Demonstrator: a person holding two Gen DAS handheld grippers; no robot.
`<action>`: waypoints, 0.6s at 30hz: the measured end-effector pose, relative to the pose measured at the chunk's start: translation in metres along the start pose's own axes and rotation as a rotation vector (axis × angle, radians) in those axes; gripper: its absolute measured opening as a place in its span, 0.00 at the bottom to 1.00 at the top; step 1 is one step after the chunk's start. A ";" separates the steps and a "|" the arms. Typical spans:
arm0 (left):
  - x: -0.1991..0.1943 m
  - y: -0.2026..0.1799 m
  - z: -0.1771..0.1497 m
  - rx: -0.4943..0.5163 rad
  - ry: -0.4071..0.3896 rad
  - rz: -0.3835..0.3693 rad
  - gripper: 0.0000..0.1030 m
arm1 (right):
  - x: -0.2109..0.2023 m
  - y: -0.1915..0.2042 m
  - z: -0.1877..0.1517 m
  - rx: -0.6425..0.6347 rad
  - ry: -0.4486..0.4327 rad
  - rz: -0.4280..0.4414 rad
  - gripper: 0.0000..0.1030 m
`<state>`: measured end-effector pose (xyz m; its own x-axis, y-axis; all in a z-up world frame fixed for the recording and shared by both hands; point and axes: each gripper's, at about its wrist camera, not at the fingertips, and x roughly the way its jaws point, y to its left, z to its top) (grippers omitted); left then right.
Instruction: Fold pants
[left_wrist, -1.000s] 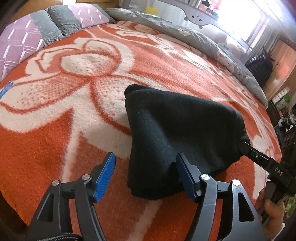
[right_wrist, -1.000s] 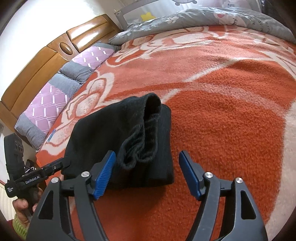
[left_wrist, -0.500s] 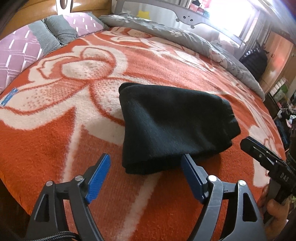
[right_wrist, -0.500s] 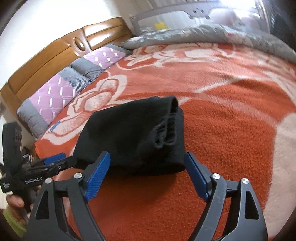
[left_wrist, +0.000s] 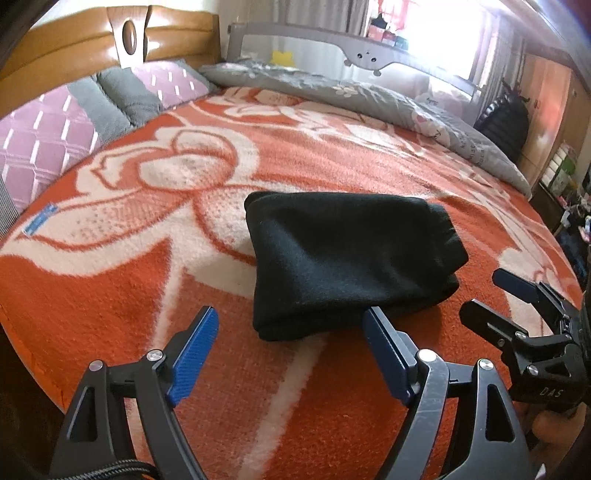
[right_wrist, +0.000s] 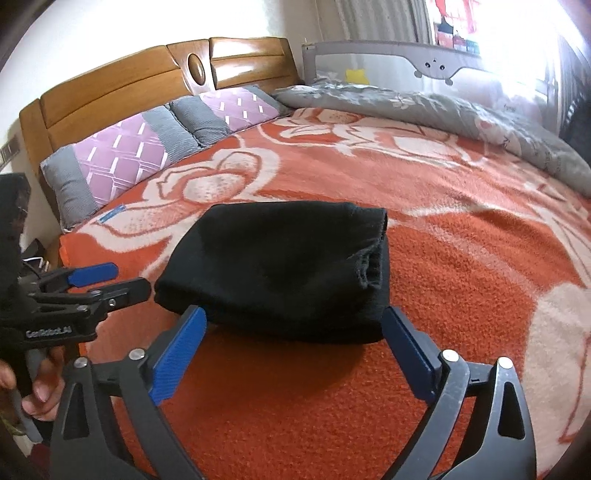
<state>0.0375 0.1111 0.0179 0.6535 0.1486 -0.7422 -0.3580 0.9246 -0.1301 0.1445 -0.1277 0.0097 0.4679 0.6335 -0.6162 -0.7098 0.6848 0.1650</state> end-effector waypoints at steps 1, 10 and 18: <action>-0.001 -0.001 -0.001 0.004 -0.006 0.001 0.80 | -0.001 0.001 -0.001 -0.005 -0.004 0.002 0.95; -0.004 -0.001 -0.008 -0.001 -0.024 0.012 0.82 | 0.001 0.007 -0.007 -0.031 -0.013 -0.001 0.97; 0.002 -0.001 -0.013 0.004 -0.027 0.034 0.84 | 0.006 0.009 -0.012 -0.026 -0.018 -0.009 0.97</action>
<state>0.0311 0.1057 0.0080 0.6589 0.1889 -0.7281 -0.3775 0.9203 -0.1028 0.1347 -0.1222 -0.0019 0.4839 0.6338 -0.6035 -0.7188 0.6811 0.1390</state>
